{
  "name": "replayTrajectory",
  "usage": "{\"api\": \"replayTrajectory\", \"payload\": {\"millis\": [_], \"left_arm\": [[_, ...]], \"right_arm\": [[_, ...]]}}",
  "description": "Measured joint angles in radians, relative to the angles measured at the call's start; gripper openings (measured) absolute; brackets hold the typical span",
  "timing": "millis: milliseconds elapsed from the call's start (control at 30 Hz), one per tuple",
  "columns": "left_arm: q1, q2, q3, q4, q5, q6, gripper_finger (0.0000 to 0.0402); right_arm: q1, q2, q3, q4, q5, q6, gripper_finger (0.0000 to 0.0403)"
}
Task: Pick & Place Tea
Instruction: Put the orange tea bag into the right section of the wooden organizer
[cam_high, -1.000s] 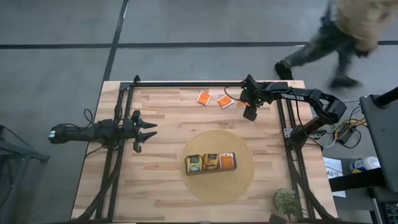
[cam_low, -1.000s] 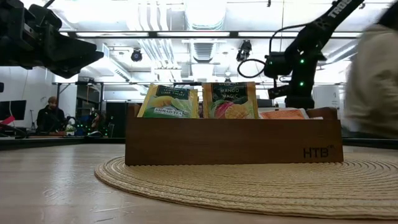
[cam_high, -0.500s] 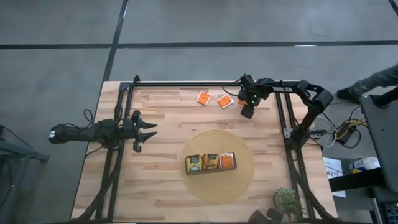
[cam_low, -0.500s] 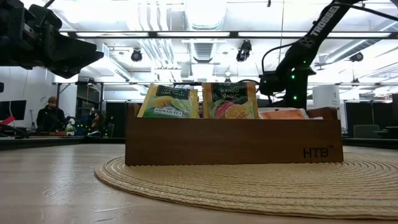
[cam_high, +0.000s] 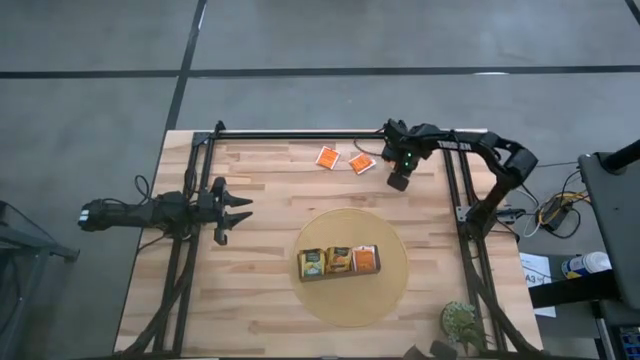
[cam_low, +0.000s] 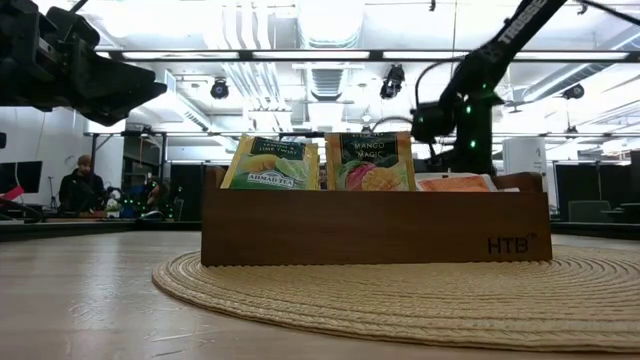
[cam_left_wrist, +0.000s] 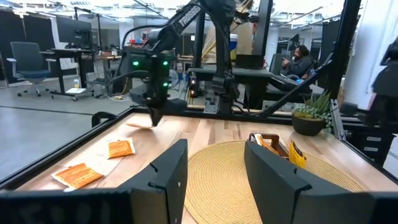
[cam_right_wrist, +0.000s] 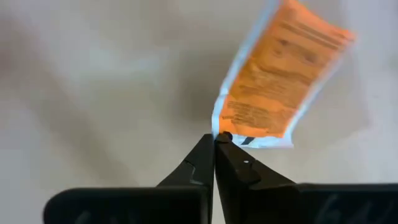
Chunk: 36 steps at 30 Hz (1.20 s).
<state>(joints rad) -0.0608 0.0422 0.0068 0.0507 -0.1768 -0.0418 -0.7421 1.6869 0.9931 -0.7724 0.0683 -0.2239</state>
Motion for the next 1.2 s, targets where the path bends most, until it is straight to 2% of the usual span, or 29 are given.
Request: {"api": "replayTrajectory", "payload": {"millis": [167,400,767,1133,1200], "left_arm": [[0.000,0.000,0.000,0.000,0.000,0.000,0.0153],[0.000,0.000,0.000,0.000,0.000,0.000,0.0153],[0.000,0.000,0.000,0.000,0.000,0.000,0.0153],[0.000,0.000,0.000,0.000,0.000,0.000,0.0153],[0.000,0.000,0.000,0.000,0.000,0.000,0.0153]], "right_arm": [[0.092,-0.075,0.000,-0.044,0.000,-0.027,0.0008],[0.305,-0.190,0.000,-0.064,0.104,-0.012,0.0008],[0.683,-0.341,0.000,-0.066,0.417,0.008,0.0008],[1.012,-0.350,0.000,-0.038,0.732,-0.054,0.0008],[1.061,-0.348,0.000,-0.027,0.764,-0.087,0.0008]]}}
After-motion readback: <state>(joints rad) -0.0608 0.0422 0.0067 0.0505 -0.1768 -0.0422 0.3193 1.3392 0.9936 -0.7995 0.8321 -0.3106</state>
